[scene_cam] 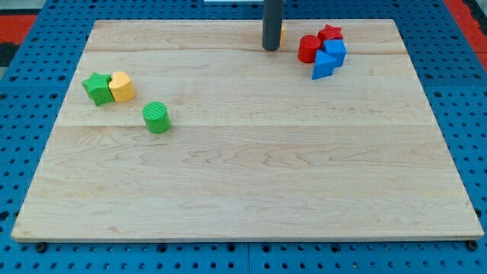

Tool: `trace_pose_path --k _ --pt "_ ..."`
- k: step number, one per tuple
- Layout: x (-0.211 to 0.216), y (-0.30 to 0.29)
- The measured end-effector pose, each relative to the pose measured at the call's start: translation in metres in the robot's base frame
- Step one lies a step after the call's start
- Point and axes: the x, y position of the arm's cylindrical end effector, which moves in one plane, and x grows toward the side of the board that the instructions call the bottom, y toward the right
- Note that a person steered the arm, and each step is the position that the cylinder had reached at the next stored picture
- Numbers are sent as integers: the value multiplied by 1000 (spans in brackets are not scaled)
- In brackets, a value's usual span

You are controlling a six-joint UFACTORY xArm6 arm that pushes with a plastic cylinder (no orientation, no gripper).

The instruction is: Place the yellow hexagon above the red circle

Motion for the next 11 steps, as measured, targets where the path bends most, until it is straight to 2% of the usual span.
trace_pose_path --k 1,2,3,5,9,10,11 --pt "7 -48" --pt "-11 -87" --pt "-36 -78" --pt "-41 -12" --pt "-41 51" --pt "-44 13" --pt "-45 -75"
